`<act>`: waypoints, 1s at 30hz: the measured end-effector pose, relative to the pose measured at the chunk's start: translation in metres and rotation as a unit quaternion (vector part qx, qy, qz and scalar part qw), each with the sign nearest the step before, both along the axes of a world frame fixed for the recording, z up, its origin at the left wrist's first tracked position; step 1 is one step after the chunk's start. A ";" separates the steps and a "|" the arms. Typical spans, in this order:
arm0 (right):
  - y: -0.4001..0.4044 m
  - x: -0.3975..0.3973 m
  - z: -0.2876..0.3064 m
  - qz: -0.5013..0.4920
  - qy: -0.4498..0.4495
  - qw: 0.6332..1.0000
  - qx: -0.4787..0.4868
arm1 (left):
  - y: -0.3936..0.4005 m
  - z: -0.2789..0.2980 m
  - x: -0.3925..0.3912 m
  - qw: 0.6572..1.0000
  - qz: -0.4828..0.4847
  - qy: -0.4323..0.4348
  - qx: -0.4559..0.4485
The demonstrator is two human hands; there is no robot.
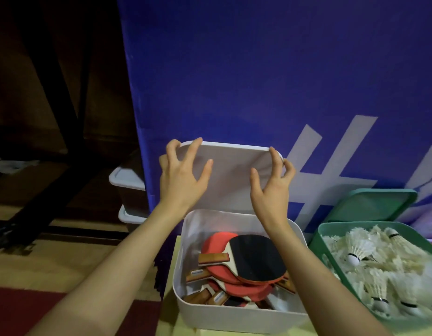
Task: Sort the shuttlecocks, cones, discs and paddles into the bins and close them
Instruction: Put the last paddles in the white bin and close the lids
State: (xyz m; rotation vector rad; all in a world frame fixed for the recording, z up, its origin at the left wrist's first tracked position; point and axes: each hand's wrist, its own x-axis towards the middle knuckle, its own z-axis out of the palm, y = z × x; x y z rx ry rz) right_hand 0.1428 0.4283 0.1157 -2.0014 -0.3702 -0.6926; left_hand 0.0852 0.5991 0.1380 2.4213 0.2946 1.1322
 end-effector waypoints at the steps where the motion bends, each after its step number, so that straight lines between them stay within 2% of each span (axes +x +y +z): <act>1: -0.003 -0.006 0.004 0.009 -0.007 1.000 0.007 | -0.001 0.003 -0.007 1.000 0.005 -0.019 0.003; 6: -0.028 -0.037 0.007 0.046 -0.031 0.997 0.048 | -0.019 0.018 -0.041 0.994 0.022 -0.104 0.013; 10: -0.053 -0.062 -0.014 0.074 -0.002 0.995 0.068 | -0.037 0.007 -0.065 0.992 0.012 -0.122 0.041; 18: -0.109 -0.087 -0.044 0.074 0.027 0.997 0.027 | -0.071 -0.013 -0.107 0.960 -0.073 -0.188 0.196; 20: -0.126 -0.091 -0.052 0.066 0.045 0.997 -0.007 | -0.088 -0.018 -0.114 0.949 -0.121 -0.183 0.227; 24: -0.161 -0.099 -0.077 0.038 0.098 0.991 -0.080 | -0.131 -0.047 -0.120 0.932 -0.219 -0.119 0.265; 30: -0.192 -0.114 -0.097 0.007 0.153 0.980 -0.128 | -0.179 -0.081 -0.120 0.929 -0.256 -0.074 0.258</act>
